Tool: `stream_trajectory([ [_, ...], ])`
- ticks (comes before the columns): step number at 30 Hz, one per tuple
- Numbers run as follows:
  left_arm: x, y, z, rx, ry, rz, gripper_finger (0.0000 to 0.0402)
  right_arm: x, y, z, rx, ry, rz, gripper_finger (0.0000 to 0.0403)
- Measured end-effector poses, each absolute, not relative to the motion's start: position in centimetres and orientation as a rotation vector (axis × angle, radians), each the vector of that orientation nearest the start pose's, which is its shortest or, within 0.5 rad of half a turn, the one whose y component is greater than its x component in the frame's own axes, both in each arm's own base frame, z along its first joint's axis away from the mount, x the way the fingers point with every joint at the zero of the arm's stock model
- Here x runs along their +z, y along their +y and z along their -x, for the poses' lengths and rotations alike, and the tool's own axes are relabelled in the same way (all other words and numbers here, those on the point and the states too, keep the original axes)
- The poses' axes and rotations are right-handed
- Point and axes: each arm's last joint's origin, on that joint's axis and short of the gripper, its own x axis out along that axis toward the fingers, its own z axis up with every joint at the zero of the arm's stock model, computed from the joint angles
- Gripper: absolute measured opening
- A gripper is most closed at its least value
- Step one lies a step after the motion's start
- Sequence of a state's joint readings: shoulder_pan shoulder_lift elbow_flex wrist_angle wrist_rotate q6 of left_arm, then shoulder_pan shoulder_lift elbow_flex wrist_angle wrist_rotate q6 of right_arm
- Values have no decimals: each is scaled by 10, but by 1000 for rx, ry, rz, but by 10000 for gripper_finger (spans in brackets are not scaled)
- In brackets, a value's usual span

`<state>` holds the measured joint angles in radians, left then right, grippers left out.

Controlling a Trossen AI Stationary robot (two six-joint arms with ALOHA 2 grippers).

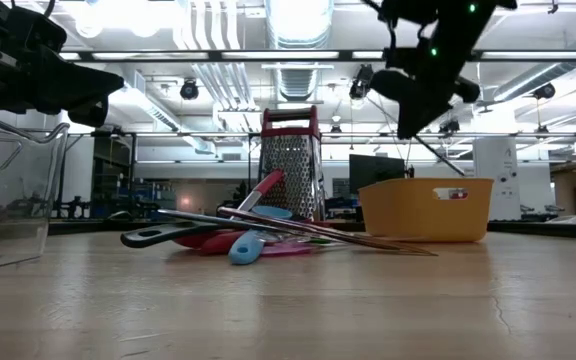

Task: Pick & Place Kitchen Items
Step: Put the blue table knife into the yellow bin

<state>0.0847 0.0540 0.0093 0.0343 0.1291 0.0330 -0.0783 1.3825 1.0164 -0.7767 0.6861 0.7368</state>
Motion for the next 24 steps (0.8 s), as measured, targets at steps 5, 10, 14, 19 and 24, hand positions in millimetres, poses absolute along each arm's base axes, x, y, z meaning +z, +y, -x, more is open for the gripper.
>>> stream_trajectory([
  [5,166,5,-100,-45,9,-32,39,230,-44,-253,-1032,801,-263,50],
  [10,166,5,-100,-45,10,-32,39,219,-47,-255,-1041,830,-257,60],
  [14,166,5,-100,-45,10,-32,39,210,-47,-257,-1044,862,-249,63],
  [19,166,5,-100,-45,10,-32,39,202,-47,-257,-1050,869,-267,51],
  [24,166,5,-100,-44,10,-32,39,195,-47,-255,-1048,882,-319,57],
])
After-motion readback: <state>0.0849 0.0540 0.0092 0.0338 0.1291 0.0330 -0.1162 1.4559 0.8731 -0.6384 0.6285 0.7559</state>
